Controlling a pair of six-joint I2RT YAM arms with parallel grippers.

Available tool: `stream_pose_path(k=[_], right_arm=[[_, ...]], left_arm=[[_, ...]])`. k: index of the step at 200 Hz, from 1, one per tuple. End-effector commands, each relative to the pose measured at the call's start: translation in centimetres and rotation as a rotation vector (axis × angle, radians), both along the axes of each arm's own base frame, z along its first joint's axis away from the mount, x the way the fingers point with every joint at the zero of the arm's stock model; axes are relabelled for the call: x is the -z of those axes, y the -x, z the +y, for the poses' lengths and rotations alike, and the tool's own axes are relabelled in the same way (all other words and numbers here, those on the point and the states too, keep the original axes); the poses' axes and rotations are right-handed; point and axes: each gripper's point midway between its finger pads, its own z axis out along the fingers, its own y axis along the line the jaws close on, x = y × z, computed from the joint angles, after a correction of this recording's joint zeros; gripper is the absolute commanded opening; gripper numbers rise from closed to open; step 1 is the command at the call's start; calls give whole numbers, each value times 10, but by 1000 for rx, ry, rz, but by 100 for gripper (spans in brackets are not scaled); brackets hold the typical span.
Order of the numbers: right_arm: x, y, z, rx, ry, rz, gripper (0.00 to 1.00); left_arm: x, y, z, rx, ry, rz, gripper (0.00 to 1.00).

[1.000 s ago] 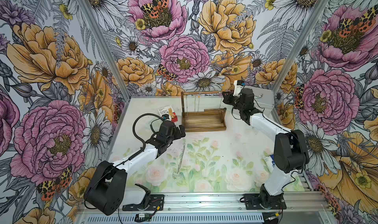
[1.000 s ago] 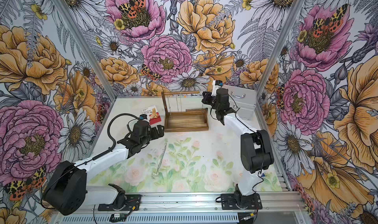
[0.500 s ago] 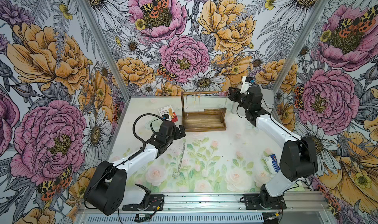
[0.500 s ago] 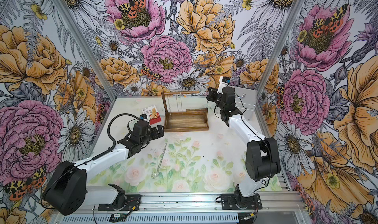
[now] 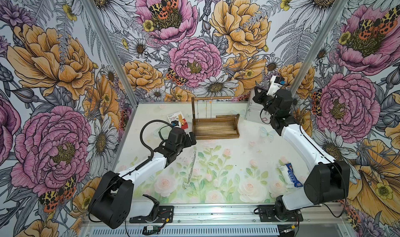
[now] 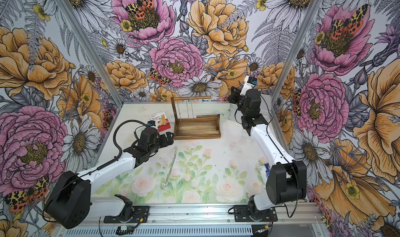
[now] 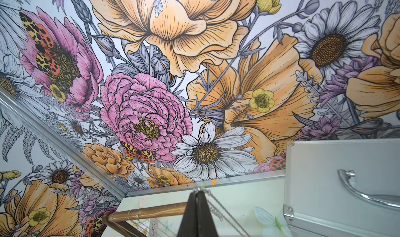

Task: Take the necklace off the jewelry display stand
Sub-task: Take off the necklace from the stand.

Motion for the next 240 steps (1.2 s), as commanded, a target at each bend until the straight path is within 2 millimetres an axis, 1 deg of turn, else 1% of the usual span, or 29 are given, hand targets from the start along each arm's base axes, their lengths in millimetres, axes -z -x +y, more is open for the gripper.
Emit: stream_pose_path(k=[1, 19, 55, 86, 117, 149, 169, 201, 205, 224, 240], right_arm=[[-17, 24, -2, -10, 1, -16, 0], [-28, 42, -2, -24, 3, -20, 0], [-47, 80, 6, -103, -1, -27, 0], [-57, 113, 13, -171, -8, -7, 0], [-62, 146, 24, -256, -29, 26, 0], [-64, 178, 32, -320, -41, 56, 0], [-65, 194, 38, -362, -56, 65, 0], [-61, 214, 54, -474, -59, 91, 0], [-60, 215, 55, -485, -57, 93, 0], [-56, 223, 59, -517, -52, 95, 0], [-52, 228, 65, -556, -42, 97, 0]], left_arm=[[-16, -3, 2, -11, 26, -44, 99], [-18, -2, 4, -16, 29, -50, 99], [-25, 1, 6, -25, 38, -70, 99], [-30, 3, 7, -29, 49, -85, 99], [-38, 8, 4, -21, 63, -106, 99], [-46, 11, 0, -14, 70, -128, 99], [-51, 14, -1, -12, 69, -146, 99], [-59, 19, -1, -1, 62, -180, 99], [-61, 17, 4, -22, 48, -193, 99], [-59, 18, 5, -23, 41, -210, 99], [-60, 16, 0, -1, 46, -217, 99]])
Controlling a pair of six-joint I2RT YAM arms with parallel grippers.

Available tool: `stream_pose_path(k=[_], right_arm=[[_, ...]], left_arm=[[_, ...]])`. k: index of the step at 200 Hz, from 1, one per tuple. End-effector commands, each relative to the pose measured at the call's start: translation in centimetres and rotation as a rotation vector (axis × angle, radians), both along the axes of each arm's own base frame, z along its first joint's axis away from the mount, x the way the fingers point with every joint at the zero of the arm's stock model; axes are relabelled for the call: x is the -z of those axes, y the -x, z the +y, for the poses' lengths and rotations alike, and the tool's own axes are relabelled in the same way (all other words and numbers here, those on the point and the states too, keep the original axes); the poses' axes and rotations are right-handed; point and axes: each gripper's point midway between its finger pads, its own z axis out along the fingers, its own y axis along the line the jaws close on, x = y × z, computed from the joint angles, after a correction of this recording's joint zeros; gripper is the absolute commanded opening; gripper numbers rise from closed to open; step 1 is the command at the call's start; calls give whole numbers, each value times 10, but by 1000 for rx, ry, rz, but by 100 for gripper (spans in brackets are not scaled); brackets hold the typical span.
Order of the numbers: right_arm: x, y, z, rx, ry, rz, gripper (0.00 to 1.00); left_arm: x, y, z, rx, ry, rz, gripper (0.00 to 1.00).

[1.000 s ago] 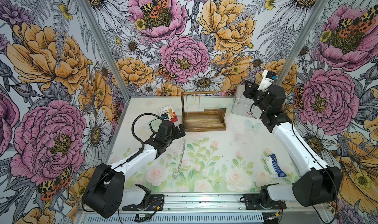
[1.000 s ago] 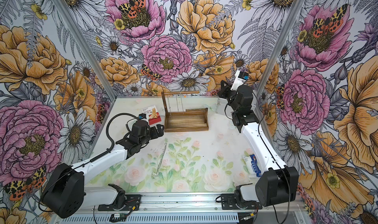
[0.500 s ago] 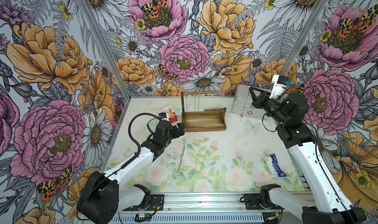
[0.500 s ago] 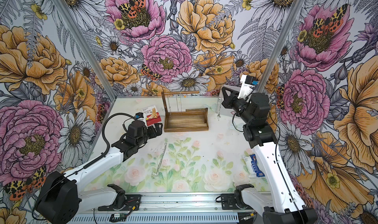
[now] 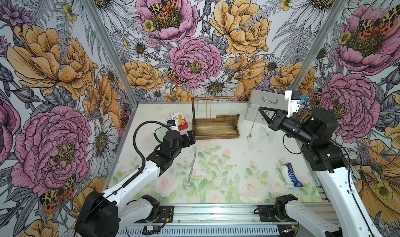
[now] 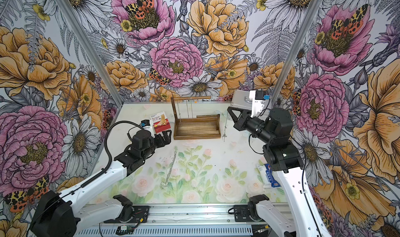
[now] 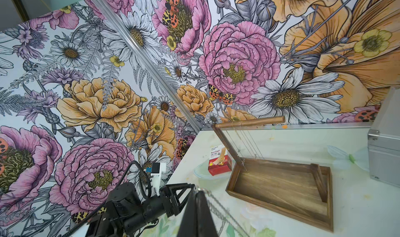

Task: Take the necklace off the jewelry display stand
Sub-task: Take off the necklace from the stand, then place the necklace at the center of the board.

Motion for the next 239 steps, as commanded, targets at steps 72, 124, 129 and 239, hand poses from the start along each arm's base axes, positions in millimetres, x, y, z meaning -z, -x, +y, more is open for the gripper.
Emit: stream_pose_path(k=[72, 124, 129, 239], right_arm=[[38, 22, 34, -221, 54, 43, 0], [63, 23, 44, -265, 71, 95, 0], [66, 23, 45, -269, 72, 103, 0], [87, 32, 57, -311, 85, 143, 0]], left_arm=[[-38, 18, -57, 277, 93, -192, 99], [-78, 63, -116, 520, 97, -301, 99], [-81, 68, -122, 549, 100, -308, 99], [-108, 111, -213, 955, 139, -289, 94]])
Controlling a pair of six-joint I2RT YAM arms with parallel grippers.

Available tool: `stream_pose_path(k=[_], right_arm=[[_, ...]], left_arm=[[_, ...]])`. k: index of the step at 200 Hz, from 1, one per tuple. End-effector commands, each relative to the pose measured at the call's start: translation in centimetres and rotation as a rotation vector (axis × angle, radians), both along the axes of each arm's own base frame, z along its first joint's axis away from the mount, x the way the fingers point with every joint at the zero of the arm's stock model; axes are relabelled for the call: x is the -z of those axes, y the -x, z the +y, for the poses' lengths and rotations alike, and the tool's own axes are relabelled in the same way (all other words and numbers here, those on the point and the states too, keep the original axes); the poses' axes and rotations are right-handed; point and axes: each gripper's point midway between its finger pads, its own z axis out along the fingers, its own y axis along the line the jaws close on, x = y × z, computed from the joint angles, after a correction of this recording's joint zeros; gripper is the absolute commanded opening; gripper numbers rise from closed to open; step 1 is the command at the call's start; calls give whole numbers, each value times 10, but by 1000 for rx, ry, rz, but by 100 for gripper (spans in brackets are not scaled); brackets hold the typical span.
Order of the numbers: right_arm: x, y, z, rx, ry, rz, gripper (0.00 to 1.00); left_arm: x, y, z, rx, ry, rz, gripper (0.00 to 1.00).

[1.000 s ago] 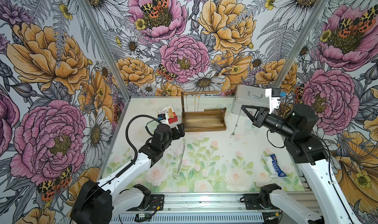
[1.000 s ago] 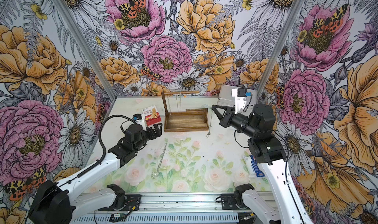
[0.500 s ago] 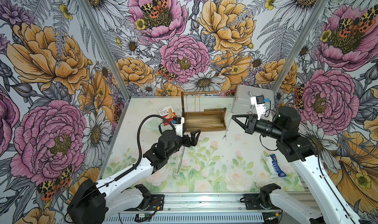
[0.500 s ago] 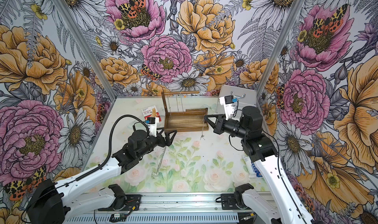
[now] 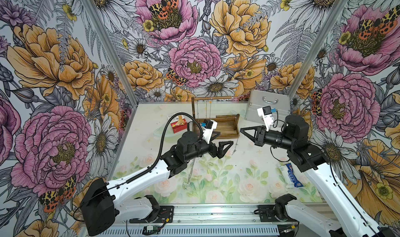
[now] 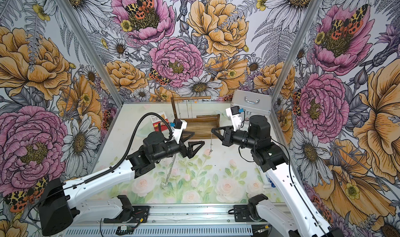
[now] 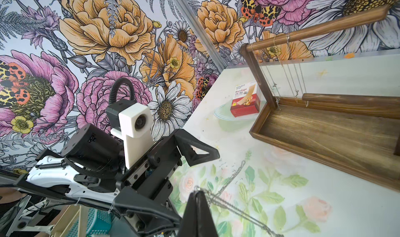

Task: Take the necklace off the jewelry display stand
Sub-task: Place the necklace at the center of the board.

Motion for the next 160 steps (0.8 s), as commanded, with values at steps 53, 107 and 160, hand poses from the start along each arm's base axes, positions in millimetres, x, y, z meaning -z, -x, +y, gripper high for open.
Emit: stream_pose_path(k=[53, 107, 160], right_arm=[[-3, 7, 3, -20, 0, -29, 0], [-7, 10, 4, -26, -4, -38, 0], [-10, 9, 5, -28, -5, -43, 0]], left_arm=[[2, 4, -30, 127, -38, 6, 87], [13, -8, -38, 146, -53, 48, 75], [26, -8, -48, 200, -48, 98, 65]])
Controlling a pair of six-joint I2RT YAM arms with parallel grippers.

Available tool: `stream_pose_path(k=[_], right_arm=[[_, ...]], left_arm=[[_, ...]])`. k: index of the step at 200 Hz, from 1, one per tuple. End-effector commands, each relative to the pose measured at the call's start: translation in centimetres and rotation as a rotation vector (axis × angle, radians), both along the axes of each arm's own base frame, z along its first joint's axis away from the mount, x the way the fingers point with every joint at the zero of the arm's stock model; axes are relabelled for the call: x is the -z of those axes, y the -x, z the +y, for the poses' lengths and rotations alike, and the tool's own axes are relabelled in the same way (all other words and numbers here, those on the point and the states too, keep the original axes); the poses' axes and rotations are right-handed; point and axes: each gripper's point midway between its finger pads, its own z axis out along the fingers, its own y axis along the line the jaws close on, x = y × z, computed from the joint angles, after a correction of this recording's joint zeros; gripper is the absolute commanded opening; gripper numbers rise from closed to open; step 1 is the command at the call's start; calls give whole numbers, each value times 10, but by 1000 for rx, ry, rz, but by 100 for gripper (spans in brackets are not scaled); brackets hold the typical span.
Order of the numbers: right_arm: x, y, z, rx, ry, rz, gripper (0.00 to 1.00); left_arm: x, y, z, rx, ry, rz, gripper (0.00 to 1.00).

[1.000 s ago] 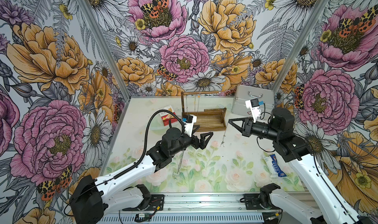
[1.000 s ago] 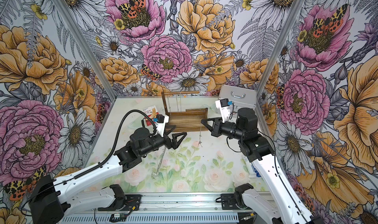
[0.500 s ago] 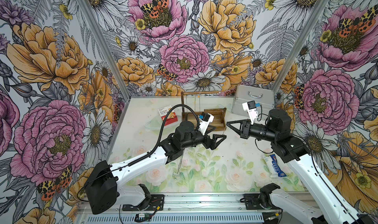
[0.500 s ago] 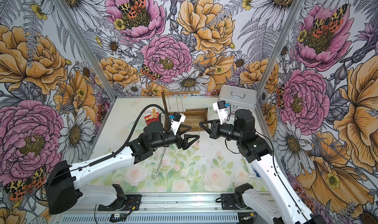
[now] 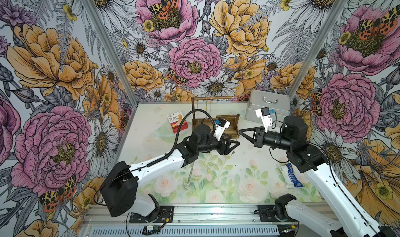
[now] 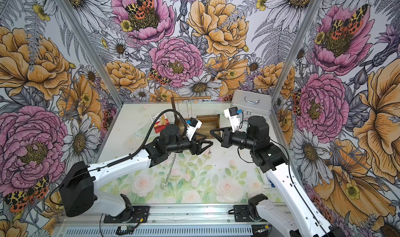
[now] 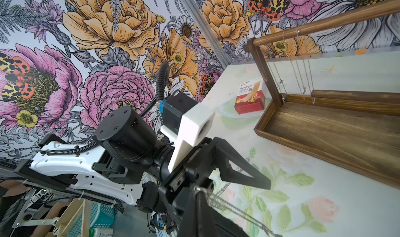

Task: Take the necklace off the jewelry display stand
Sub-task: Place the necklace at the center of the board.

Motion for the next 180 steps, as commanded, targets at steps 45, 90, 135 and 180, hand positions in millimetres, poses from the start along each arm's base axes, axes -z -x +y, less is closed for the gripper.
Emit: stream_pose_path(k=[45, 90, 135, 180], right_arm=[[-14, 4, 0, -5, -9, -51, 0], [-17, 4, 0, -8, -12, -54, 0], [-18, 4, 1, -9, -13, -55, 0], [-18, 4, 1, -9, -12, -57, 0]], left_arm=[[1, 4, -13, 77, 17, 20, 62], [15, 2, -19, 92, 6, 47, 57], [24, 1, -21, 95, -4, 63, 49], [33, 1, -21, 88, -13, 75, 40]])
